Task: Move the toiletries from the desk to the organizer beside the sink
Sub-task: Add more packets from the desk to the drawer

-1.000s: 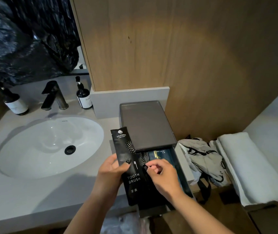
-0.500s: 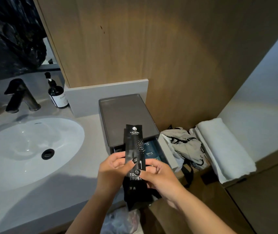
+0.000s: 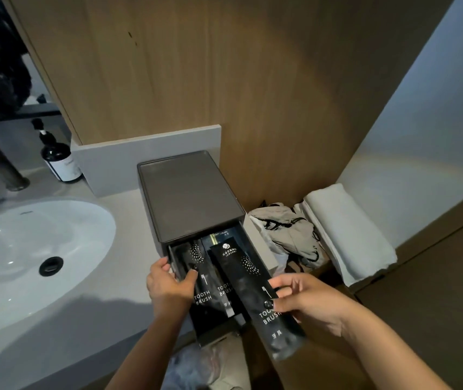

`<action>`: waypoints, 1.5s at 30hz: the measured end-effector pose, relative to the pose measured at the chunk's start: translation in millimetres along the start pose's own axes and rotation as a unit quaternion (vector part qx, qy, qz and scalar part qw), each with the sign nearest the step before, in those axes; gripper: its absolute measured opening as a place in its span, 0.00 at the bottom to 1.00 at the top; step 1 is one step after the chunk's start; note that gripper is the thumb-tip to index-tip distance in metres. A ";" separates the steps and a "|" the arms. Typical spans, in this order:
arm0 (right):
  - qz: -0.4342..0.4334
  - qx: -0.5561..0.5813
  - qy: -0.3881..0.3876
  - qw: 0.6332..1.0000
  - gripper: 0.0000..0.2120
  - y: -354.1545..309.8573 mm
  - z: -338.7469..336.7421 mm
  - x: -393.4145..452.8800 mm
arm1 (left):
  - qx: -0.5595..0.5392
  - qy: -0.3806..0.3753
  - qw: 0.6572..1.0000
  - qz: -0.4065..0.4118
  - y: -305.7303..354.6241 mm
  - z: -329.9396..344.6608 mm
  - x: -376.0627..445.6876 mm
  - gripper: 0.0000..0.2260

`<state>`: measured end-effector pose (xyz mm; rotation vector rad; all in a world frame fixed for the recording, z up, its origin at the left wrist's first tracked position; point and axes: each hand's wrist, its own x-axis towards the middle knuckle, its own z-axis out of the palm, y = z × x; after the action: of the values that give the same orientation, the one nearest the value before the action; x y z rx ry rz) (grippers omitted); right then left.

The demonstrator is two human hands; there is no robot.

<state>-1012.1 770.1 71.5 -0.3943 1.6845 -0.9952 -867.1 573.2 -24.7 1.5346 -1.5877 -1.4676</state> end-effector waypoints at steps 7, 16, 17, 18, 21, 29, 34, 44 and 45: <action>0.009 -0.031 0.046 0.998 0.14 -17.6 19.4 31.0 | 0.011 -0.044 0.999 0.001 -2.6 -7.3 -2.8 0.33; 0.004 -0.031 0.057 0.998 0.15 -20.3 46.5 73.3 | 0.038 -0.122 0.992 0.008 -6.6 -10.7 -2.5 0.41; 0.000 -0.027 0.061 0.998 0.14 -20.0 47.0 76.2 | 0.040 -0.124 0.991 0.011 -6.1 -10.9 -2.4 0.42; -0.003 -0.026 0.063 0.998 0.13 -20.4 47.1 78.4 | 0.045 -0.127 0.991 0.012 -7.3 -11.2 -1.9 0.42; -0.012 -0.054 0.073 0.996 0.14 -22.3 48.0 83.4 | 0.049 -0.126 0.991 0.002 -5.4 -11.9 -3.8 0.39; -0.027 -0.145 0.079 0.986 0.13 -13.9 52.9 94.9 | 0.084 -0.118 0.989 0.003 -1.3 -10.7 -8.7 0.35; -0.051 -0.225 0.114 0.966 0.17 -9.4 56.1 98.5 | 0.101 -0.110 0.988 0.025 1.9 -11.8 -10.5 0.24; -0.131 -0.362 0.191 0.903 0.23 -5.6 62.3 90.1 | 0.079 -0.125 0.988 0.050 1.8 -14.5 -10.3 0.17; -0.133 -0.368 0.191 0.900 0.23 -5.4 62.5 90.1 | 0.073 -0.126 0.988 0.046 0.7 -14.2 -9.5 0.18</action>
<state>-988.7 678.8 15.1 -0.9969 2.3979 -0.6025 -852.4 576.8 -16.7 1.3729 -1.9238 -1.5733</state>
